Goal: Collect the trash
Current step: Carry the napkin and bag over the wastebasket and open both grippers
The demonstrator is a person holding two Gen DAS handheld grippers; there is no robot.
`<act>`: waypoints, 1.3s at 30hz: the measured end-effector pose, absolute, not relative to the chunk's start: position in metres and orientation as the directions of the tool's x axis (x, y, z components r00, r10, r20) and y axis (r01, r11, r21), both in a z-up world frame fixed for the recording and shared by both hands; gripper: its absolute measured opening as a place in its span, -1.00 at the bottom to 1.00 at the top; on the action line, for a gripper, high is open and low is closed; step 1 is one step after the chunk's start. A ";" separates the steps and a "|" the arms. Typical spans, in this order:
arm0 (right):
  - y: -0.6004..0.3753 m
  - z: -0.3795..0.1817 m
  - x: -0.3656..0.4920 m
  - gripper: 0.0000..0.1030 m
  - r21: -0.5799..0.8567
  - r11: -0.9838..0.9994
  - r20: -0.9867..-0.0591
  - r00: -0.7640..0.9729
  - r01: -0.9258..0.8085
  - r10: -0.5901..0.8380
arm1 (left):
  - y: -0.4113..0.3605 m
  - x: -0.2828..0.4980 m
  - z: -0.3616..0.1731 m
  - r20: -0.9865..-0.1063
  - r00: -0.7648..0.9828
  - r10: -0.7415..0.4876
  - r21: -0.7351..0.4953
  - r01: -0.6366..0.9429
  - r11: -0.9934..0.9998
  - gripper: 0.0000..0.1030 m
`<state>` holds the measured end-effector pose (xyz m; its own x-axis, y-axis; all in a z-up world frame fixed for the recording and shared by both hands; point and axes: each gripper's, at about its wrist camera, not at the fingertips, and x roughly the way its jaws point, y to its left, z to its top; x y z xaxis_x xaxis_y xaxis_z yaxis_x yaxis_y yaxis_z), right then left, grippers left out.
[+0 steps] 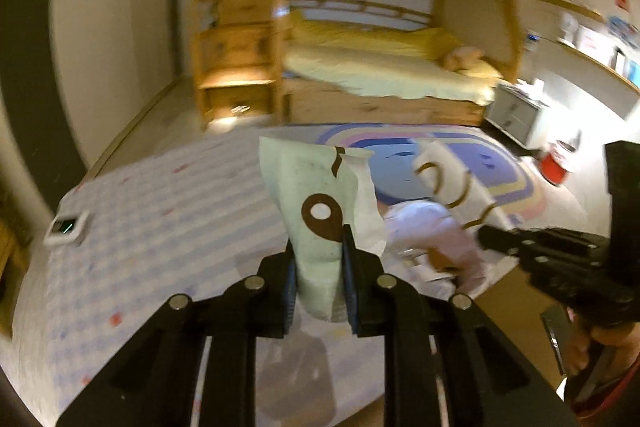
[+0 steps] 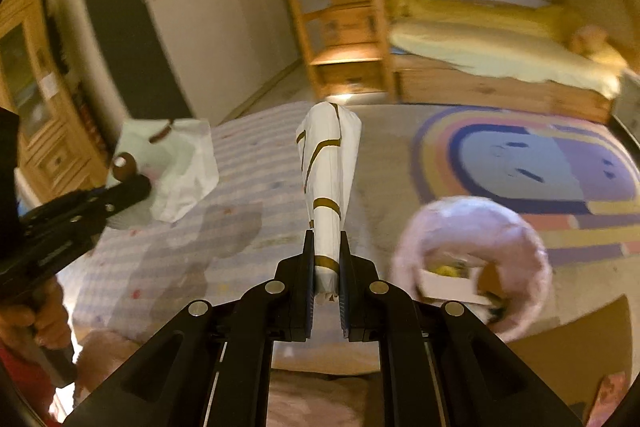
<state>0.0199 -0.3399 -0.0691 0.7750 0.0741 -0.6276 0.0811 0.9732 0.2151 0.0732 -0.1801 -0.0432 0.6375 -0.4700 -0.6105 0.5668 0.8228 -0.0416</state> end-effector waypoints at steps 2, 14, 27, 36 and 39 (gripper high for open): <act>-0.362 -0.074 0.012 -0.77 0.207 0.967 -0.635 0.772 0.152 0.015 | -0.211 0.070 -0.044 -0.607 0.618 -0.500 -0.036 0.607 0.794 -0.66; -0.447 -0.102 0.000 -0.77 0.187 0.897 -0.688 0.705 0.401 -0.172 | -0.343 0.097 -0.090 -0.675 0.482 -0.559 -0.041 0.731 0.681 -0.61; -0.492 -0.134 0.047 -0.57 0.207 0.877 -0.737 0.659 0.433 -0.151 | -0.387 0.139 -0.112 -0.688 0.459 -0.563 -0.065 0.733 0.677 0.14; -0.482 -0.113 0.026 -0.04 0.256 0.860 -0.711 0.689 0.440 -0.140 | -0.348 0.136 -0.094 -0.660 0.512 -0.550 -0.090 0.674 0.734 0.29; -0.465 -0.094 0.006 0.03 0.266 0.866 -0.691 0.710 0.424 -0.135 | -0.328 0.125 -0.086 -0.660 0.531 -0.531 -0.077 0.655 0.752 0.30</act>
